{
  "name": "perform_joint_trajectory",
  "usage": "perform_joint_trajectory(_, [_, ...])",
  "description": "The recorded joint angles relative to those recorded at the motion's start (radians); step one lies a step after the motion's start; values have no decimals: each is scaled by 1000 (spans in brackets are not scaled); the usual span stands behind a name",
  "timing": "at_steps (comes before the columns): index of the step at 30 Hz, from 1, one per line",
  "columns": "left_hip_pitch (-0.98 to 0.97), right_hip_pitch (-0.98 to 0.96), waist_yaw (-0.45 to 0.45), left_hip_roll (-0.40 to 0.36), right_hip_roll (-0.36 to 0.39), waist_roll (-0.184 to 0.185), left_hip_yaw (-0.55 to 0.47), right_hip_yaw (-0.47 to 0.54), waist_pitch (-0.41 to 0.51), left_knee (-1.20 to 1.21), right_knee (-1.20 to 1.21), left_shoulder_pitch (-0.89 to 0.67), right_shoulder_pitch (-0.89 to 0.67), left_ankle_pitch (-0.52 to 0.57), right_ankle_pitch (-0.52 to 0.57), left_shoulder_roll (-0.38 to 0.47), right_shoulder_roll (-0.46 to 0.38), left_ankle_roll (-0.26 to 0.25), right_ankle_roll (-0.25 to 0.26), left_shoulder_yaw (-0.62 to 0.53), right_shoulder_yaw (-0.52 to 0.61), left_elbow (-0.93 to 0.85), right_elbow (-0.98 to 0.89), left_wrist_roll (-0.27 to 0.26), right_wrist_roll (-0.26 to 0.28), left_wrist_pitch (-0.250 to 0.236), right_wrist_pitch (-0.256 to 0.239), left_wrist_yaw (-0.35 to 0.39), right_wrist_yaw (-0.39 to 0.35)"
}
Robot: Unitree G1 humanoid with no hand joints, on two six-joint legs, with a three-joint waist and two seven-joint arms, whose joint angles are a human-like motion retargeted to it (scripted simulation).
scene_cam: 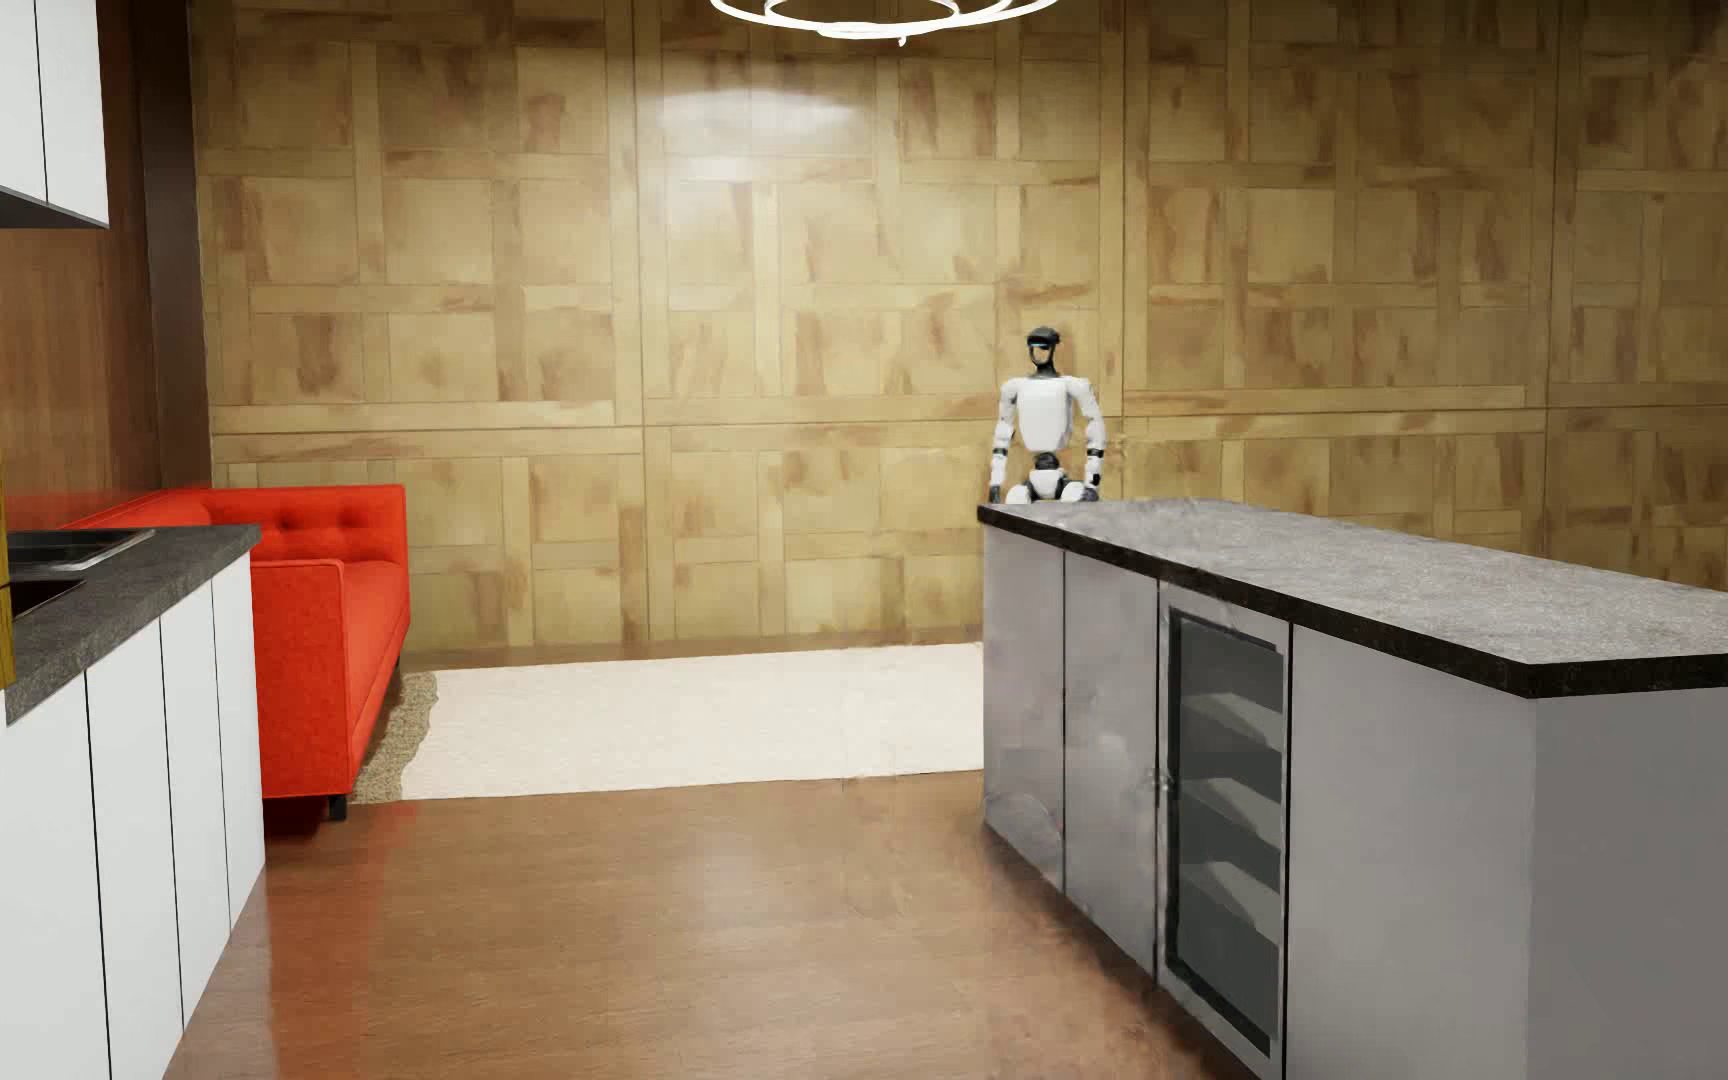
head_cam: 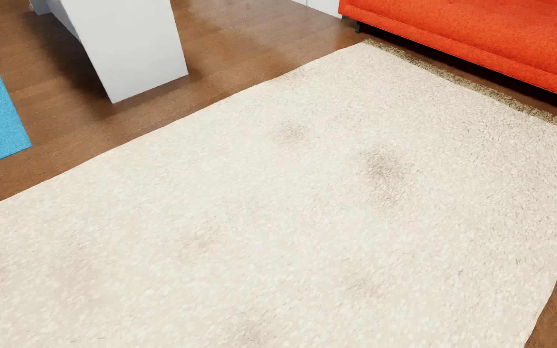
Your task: Avoid the counter
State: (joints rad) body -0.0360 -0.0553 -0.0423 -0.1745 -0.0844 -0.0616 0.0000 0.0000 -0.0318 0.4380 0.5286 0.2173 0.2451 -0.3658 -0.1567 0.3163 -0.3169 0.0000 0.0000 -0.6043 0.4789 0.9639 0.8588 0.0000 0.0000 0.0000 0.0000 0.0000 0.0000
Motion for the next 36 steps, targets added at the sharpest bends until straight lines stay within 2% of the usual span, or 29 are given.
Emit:
perform_joint_trajectory(6, [-27,22,20,-11,-4,-11,0,0,3,-13,-13,-42,-57,75,-9,0,22,0,0,14,-22,-73,-26,0,0,0,0,0,0])
perform_joint_trajectory(11, [-43,-14,6,-28,5,-9,0,0,19,0,21,-44,-33,132,-85,-13,13,0,0,-16,-20,-102,-25,0,0,0,0,0,0])
perform_joint_trajectory(14, [32,-154,-19,-45,-10,-20,0,0,73,-2,276,-51,0,85,-113,14,7,0,0,-57,-19,-112,-4,0,0,0,0,0,0])
perform_joint_trajectory(16, [76,-261,-77,-21,-3,-7,0,0,88,-10,409,-57,26,44,-122,45,7,0,0,-64,-5,-167,2,0,0,0,0,0,0])
perform_joint_trajectory(19, [138,-401,-158,9,-7,27,0,0,103,-30,317,-113,57,-27,-54,30,-14,0,0,-31,4,-140,32,0,0,0,0,0,0])
perform_joint_trajectory(22, [269,-489,-181,14,-20,27,0,0,125,-45,193,-151,75,-136,33,29,-15,0,0,-19,0,-139,103,0,0,0,0,0,0])
perform_joint_trajectory(24, [342,-521,-211,20,-24,29,0,0,131,-51,155,-172,79,-153,35,28,-16,0,0,-31,-10,-112,136,0,0,0,0,0,0])
perform_joint_trajectory(25, [369,-533,-241,23,-40,31,0,0,126,-61,186,-173,77,-132,24,29,-18,0,0,-49,-4,-99,144,0,0,0,0,0,0])
perform_joint_trajectory(26, [381,-550,-258,48,-17,42,0,0,116,-44,226,-156,78,-100,17,40,-18,0,0,-80,3,-117,152,0,0,0,0,0,0])
perform_joint_trajectory(27, [370,-568,-281,74,-6,55,0,0,104,-6,296,-139,81,-34,-15,19,-17,0,0,-44,0,-77,157,0,0,0,0,0,0])
perform_joint_trajectory(28, [371,-538,-286,91,7,69,0,0,104,58,343,-123,87,71,-50,20,-28,0,0,-97,9,-66,148,0,0,0,0,0,0])
perform_joint_trajectory(30, [237,-462,-257,110,23,57,0,0,86,357,374,-69,70,389,-128,24,-14,0,0,-109,19,-58,167,0,0,0,0,0,0])
perform_joint_trajectory(31, [142,-383,-231,135,59,63,0,0,119,570,358,-56,58,469,-160,19,-13,0,0,-111,1,-56,145,0,0,0,0,0,0])
perform_joint_trajectory(32, [33,-315,-162,137,88,61,0,0,134,762,329,-33,46,462,-183,25,-3,0,0,-96,1,-72,122,0,0,0,0,0,0])
perform_joint_trajectory(33, [-60,-222,-112,119,84,41,0,0,145,868,281,-20,33,443,-194,30,-8,0,0,-113,13,-60,104,0,0,0,0,0,0])
perform_joint_trajectory(34, [-164,-142,-53,101,77,25,0,0,143,875,227,2,25,446,-198,23,-10,0,0,-87,9,-53,67,0,0,0,0,0,0])
perform_joint_trajectory(36, [-301,38,77,78,73,-2,0,0,158,614,96,49,3,543,-182,31,-12,0,0,-33,-8,-89,2,0,0,0,0,0,0])
